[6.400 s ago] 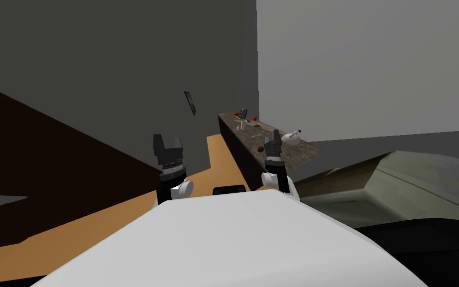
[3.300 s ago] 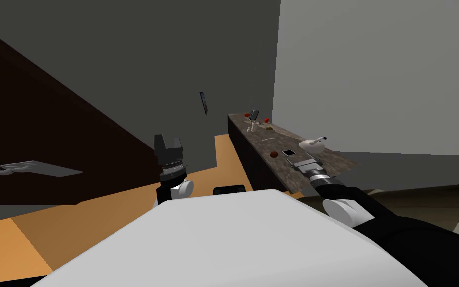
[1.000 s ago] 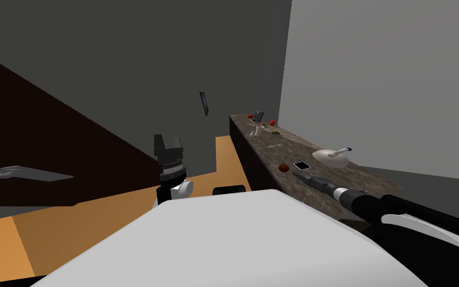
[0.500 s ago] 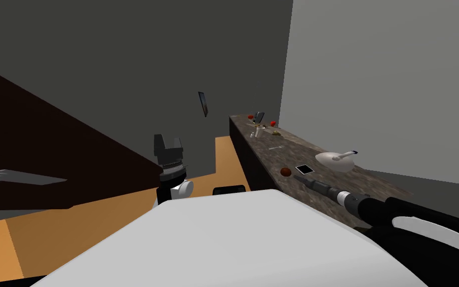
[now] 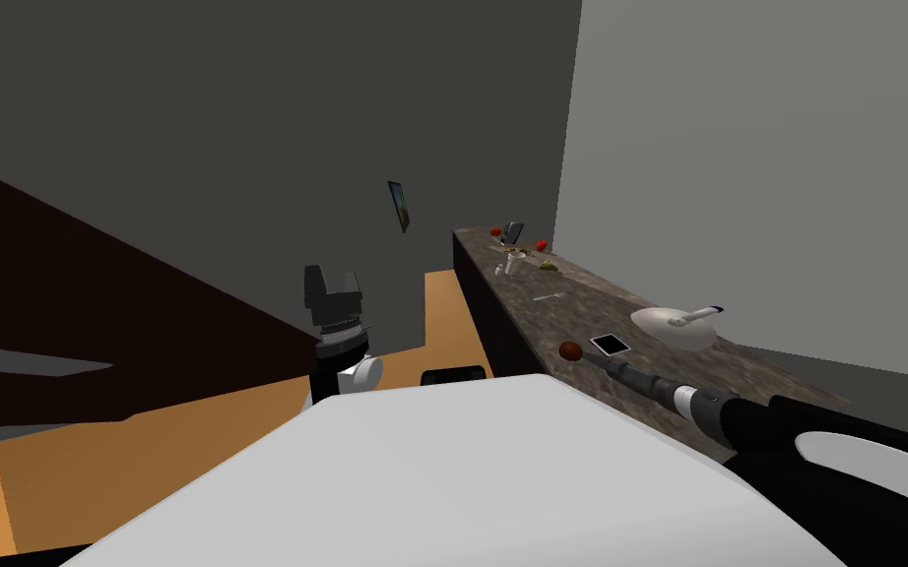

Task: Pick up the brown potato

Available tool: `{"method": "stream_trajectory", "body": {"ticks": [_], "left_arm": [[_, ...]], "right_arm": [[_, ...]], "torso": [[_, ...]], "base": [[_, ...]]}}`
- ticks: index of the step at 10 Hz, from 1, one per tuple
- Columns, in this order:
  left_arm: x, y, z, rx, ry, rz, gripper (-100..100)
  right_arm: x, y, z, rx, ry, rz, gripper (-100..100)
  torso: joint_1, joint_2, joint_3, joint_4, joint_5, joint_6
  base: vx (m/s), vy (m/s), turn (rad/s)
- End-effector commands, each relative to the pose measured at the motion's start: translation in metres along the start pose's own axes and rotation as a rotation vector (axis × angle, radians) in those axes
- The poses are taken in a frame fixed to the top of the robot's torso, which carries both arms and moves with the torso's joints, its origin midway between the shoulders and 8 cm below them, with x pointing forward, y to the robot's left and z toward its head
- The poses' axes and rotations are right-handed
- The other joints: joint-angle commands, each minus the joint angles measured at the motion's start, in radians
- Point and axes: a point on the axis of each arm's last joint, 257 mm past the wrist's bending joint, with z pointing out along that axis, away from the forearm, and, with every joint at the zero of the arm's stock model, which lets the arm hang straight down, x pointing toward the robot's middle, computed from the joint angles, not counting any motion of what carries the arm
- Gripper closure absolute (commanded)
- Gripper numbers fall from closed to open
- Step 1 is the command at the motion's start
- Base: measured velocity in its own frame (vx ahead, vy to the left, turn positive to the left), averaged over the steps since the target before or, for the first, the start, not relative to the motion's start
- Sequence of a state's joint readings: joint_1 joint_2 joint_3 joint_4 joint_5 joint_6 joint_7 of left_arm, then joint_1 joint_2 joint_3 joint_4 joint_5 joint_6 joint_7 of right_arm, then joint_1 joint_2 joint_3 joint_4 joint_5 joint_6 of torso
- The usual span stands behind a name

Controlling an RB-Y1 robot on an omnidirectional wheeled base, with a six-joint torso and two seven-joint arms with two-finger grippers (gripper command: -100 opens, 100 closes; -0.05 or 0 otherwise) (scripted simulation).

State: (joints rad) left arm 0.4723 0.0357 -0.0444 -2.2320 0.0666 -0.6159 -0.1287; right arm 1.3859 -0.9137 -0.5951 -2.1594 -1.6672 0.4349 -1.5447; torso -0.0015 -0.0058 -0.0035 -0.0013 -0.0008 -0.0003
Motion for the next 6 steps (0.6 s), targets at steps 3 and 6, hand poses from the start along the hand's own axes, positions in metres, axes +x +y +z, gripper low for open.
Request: {"method": "stream_trajectory", "body": {"ticks": [3, 6], "left_arm": [[0.0, 0.0, 0.0, 0.0, 0.0, 0.0, 0], [0.0, 0.0, 0.0, 0.0, 0.0, 0.0, 0]], "right_arm": [[-0.025, 0.003, -0.005, -0.001, -0.096, 0.171, -100], [-0.048, 0.006, -0.011, -0.015, -0.174, 0.31, -100]], "torso": [[-0.001, 0.0, 0.0, 0.0, 0.0, 0.0], [-0.001, -0.002, -0.001, -0.001, 0.0, 0.0]], "base": [[0.093, -0.037, -0.005], [0.117, -0.041, -0.007]]}}
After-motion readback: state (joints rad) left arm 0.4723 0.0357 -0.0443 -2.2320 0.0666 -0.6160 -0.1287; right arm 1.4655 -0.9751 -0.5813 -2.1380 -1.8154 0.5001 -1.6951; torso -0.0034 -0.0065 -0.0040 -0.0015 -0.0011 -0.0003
